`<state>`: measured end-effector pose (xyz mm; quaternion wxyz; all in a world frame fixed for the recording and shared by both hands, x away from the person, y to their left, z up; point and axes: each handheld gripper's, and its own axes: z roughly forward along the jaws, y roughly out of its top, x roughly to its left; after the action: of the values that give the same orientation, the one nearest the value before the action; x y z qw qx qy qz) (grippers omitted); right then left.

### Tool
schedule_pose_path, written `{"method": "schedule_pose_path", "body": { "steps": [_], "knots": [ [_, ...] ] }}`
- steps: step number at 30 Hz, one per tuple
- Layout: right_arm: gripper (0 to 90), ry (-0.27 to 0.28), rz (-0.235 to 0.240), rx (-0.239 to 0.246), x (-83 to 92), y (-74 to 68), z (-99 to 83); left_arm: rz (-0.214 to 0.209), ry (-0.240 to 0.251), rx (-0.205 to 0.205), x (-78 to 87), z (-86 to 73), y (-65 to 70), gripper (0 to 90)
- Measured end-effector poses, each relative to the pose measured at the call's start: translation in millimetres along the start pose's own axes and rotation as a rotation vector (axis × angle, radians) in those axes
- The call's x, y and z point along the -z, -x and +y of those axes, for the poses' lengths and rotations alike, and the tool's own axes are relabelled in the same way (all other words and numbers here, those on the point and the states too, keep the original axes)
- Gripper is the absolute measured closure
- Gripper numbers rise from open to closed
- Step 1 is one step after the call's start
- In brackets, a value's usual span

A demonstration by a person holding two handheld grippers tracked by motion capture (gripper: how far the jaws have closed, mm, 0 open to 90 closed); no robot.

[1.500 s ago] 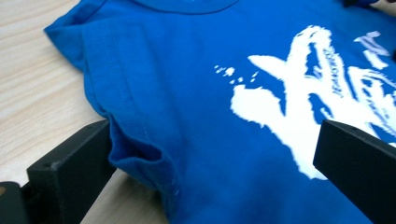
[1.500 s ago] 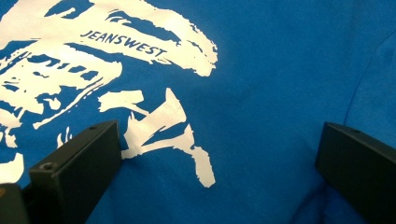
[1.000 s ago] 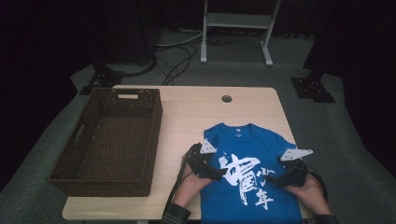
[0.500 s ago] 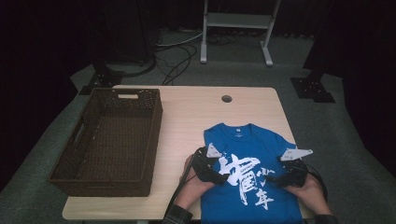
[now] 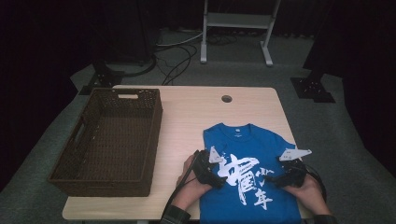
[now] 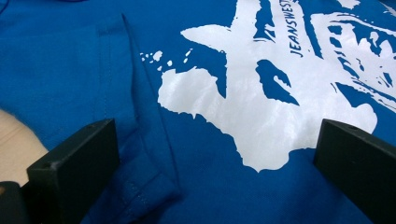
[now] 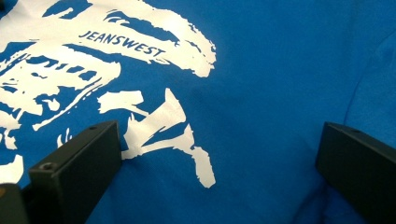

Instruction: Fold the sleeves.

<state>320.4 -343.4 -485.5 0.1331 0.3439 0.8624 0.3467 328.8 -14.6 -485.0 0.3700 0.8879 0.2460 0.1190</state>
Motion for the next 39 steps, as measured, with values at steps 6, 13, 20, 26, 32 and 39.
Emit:
{"method": "schedule_pose_path", "body": {
  "steps": [6, 13, 20, 26, 32, 39],
  "knots": [
    [0.0, 0.035, -0.006, -0.004, -10.2, -10.1, 6.6, 0.013, 0.003, 0.016, 8.9, -9.2, -8.8, 0.1],
    [0.0, 0.036, 0.004, 0.006, -18.4, -18.3, 15.2, 0.024, 0.004, 0.031, 20.5, -20.7, -16.1, 0.1],
    [0.0, 0.037, 0.006, 0.01, -25.1, -28.3, 22.1, 0.026, 0.002, 0.032, 29.4, -29.4, -20.3, 0.1],
    [0.0, 0.038, 0.007, 0.009, -25.3, -29.0, 22.2, 0.03, 0.001, 0.036, 29.5, -29.6, -20.3, 0.1],
    [0.0, 0.045, 0.005, 0.009, -24.5, -28.4, 22.1, 0.03, 0.0, 0.034, 29.7, -29.6, -20.5, 0.1],
    [0.0, 0.079, 0.003, 0.006, -19.5, -24.0, 21.9, 0.03, 0.0, 0.034, 29.7, -29.6, -20.5, 0.1]
  ]
}}
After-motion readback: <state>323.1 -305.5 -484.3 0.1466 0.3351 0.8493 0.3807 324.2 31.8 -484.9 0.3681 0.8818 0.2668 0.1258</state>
